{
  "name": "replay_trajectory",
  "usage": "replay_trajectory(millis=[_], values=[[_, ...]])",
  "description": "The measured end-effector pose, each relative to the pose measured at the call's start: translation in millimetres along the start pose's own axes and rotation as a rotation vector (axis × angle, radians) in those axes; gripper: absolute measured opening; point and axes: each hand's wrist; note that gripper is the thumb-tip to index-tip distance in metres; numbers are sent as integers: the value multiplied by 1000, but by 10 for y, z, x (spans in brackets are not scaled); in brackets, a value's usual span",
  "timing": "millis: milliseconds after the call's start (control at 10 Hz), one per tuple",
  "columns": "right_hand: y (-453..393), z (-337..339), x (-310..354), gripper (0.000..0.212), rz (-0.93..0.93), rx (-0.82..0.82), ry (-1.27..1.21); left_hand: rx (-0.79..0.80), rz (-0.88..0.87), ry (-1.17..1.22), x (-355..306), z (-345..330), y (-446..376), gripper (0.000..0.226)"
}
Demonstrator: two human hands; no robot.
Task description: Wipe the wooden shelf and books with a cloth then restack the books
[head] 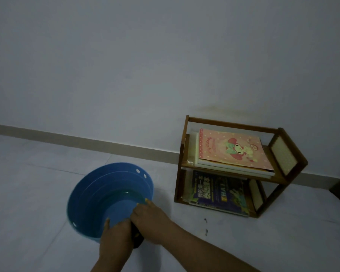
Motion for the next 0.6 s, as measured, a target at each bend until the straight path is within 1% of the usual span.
replay_trajectory(millis=[100,200,300,400,500,600], values=[[-5,-34,20,20,-14,3,6,7,16,-7,3,-19,-20,38],[-29,-21,54,23,-57,46,75,0,19,-41,-47,37,18,35],[11,14,112,36,-83,87,45,63,42,-42,-88,100,98,40],[128,176,112,53,-92,109,24,133,98,40,-109,187,76,77],[283,380,88,61,-110,33,-31,99,76,8,-203,445,76,83],[412,611,22,66,-181,-34,-82,-12,60,-81,-379,800,159,88]])
Point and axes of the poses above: each hand's wrist, its own y-axis away from the middle knuckle, its own z-axis out of the back of the hand, x = y × z, and after that the axes turned 14 degrees about z, right-handed
